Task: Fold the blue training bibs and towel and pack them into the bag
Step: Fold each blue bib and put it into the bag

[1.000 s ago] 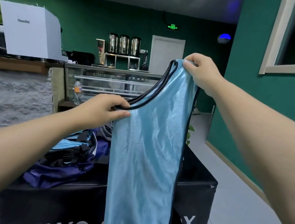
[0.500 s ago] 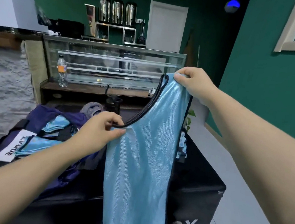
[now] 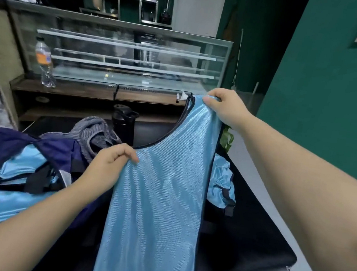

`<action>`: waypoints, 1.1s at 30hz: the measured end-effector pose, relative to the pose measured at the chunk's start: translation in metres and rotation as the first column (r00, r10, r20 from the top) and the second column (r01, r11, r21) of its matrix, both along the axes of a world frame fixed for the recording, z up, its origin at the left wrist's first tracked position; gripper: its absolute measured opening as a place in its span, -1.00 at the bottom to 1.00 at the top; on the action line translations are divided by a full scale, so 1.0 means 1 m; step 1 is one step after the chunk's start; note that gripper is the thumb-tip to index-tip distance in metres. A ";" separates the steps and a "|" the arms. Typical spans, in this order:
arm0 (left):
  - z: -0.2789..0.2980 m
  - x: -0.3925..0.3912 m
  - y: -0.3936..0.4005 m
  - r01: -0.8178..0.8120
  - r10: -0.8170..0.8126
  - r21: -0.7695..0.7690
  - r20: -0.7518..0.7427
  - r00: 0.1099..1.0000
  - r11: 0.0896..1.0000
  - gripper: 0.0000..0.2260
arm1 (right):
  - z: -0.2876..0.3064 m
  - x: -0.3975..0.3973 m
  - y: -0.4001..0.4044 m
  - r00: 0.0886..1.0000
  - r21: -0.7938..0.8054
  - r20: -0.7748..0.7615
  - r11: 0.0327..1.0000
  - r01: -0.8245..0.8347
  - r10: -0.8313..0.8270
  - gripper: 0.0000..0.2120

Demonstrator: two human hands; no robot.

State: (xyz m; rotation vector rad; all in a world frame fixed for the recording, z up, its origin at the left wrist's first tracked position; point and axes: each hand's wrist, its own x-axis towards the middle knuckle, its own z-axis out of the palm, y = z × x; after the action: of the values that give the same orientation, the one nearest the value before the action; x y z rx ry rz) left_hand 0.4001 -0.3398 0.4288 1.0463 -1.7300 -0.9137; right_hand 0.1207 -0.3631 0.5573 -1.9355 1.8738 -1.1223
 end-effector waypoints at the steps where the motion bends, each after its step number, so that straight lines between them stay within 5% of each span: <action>1: -0.006 -0.002 -0.006 -0.013 0.014 0.038 -0.014 1.000 0.999 -0.57 | -0.007 -0.002 -0.010 1.000 0.020 -0.005 1.000 0.005 -0.005 -0.79; 11: -0.080 -0.010 -0.058 -0.040 0.033 0.045 0.131 0.991 0.998 -0.73 | -0.098 -0.004 -0.082 0.995 0.115 0.081 0.993 0.042 -0.051 -0.84; 19: -0.146 -0.004 -0.081 -0.064 0.034 0.254 0.122 0.992 0.965 -0.71 | -0.150 0.007 -0.099 0.999 0.180 -0.030 0.983 0.022 -0.017 -0.89; 27: -0.163 0.000 -0.092 -0.069 -0.007 0.300 0.247 0.969 0.952 -0.67 | -0.152 0.033 -0.032 0.974 0.148 -0.076 0.969 -0.199 0.212 -0.94; 33: -0.168 0.004 -0.101 -0.051 -0.036 0.366 0.228 0.973 0.929 -0.65 | -0.194 0.045 0.032 0.851 0.251 -0.255 0.881 -0.400 0.459 -0.69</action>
State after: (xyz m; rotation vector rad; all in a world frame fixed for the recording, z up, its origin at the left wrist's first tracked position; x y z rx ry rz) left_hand 0.4037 -0.4403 0.2604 1.4546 -1.7786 -1.1826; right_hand 0.1658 -0.3312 0.3633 -2.3568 1.4787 -0.5104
